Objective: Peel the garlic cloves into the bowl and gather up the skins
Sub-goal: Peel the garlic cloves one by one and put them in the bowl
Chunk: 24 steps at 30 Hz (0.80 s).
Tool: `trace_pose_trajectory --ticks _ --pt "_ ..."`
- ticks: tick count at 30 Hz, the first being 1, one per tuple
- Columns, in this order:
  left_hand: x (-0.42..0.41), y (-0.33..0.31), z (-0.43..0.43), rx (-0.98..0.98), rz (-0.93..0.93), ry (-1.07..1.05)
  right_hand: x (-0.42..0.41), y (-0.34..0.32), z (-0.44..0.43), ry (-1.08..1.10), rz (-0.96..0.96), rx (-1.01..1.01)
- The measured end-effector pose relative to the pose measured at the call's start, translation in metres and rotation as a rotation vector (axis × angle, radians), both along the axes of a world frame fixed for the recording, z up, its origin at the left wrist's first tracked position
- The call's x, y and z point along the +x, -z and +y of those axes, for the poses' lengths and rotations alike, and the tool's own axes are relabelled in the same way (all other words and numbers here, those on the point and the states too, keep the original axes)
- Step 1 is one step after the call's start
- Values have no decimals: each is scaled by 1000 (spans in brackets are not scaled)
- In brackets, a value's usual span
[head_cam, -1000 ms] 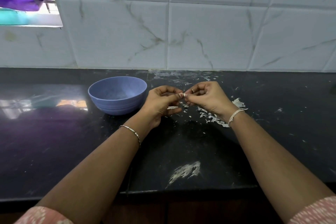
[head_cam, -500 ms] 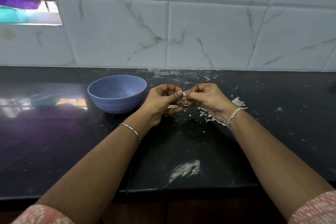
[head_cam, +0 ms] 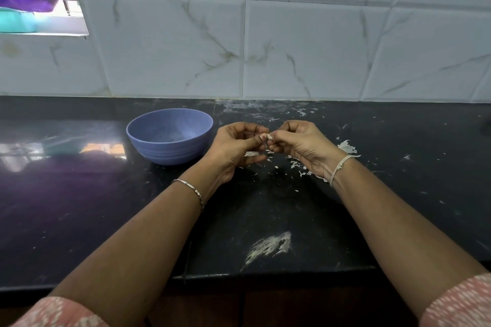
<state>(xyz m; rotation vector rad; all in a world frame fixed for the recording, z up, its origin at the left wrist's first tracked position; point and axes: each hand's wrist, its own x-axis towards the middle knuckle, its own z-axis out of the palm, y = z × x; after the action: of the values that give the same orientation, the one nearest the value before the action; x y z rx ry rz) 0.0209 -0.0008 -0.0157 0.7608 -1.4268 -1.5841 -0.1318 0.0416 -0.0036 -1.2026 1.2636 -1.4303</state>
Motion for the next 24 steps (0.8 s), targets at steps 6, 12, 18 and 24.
trace_pose_trajectory --ticks 6,12,18,24 --pt "-1 1 0 -34 -3 -28 0 0 -1 19 -8 23" --pt "-2 2 0 -69 -23 -51 0 1 -2 38 14 -2" --pt "-2 1 0 -72 -16 -74 0 1 -3 35 -14 3" --pt "-4 3 -1 -198 -80 -155 2 0 -3 54 -49 14"
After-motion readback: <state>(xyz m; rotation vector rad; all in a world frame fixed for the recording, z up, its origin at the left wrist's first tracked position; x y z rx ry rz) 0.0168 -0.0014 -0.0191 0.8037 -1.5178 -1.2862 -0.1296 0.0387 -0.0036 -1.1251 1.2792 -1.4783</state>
